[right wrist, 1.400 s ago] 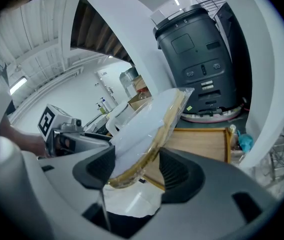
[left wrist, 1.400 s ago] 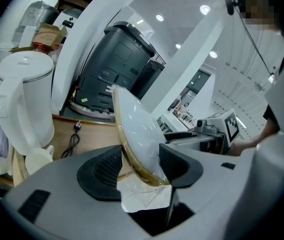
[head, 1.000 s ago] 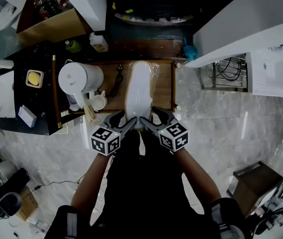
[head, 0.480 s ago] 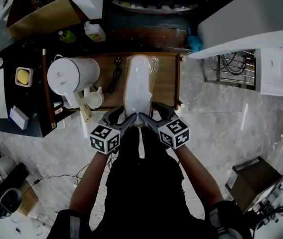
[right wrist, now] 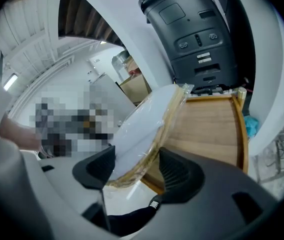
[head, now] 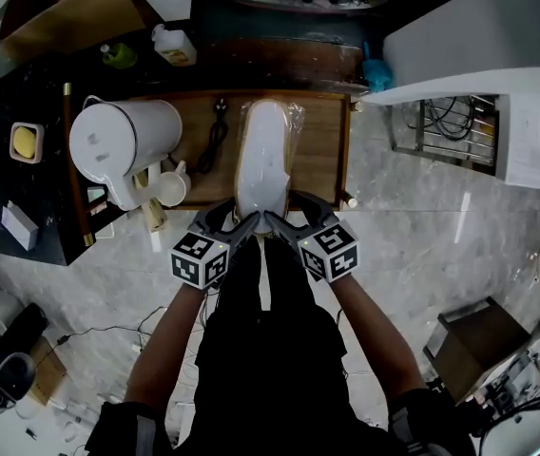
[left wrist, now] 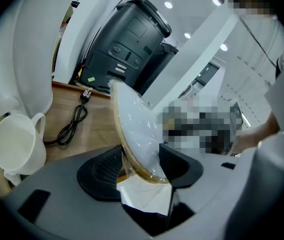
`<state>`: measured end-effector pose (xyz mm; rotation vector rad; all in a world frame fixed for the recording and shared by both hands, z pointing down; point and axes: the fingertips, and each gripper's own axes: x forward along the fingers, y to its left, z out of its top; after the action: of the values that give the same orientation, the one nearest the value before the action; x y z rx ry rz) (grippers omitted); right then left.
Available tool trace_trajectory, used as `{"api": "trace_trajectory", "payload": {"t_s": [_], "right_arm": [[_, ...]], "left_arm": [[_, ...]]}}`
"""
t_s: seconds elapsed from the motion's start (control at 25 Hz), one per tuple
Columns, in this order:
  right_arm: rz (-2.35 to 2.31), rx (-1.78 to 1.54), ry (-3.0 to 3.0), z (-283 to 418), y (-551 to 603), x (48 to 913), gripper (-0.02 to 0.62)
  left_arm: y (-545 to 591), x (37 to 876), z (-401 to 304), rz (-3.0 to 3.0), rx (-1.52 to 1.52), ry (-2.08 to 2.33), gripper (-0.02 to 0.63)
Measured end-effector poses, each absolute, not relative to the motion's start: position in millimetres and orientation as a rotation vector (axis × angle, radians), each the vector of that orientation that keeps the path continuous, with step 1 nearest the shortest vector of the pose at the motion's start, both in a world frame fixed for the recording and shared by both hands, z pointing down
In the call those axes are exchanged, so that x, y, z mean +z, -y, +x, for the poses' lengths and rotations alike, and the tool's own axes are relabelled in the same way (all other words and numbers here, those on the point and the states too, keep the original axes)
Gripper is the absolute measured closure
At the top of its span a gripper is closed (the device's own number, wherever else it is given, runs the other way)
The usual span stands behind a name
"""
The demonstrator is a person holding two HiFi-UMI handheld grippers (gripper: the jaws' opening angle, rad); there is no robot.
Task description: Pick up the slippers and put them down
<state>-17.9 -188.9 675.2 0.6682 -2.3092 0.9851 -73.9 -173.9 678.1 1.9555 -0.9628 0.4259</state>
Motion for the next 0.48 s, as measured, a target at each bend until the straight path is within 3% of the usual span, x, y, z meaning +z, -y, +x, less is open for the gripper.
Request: {"api": "trace_trajectory", "payload": {"t_s": [0.48], "right_arm": [[0.656, 0.954, 2.274, -18, 196, 710, 0.314]], "left_arm": [[181, 714, -73, 1.918, 0.442, 0.982, 0.37]]}}
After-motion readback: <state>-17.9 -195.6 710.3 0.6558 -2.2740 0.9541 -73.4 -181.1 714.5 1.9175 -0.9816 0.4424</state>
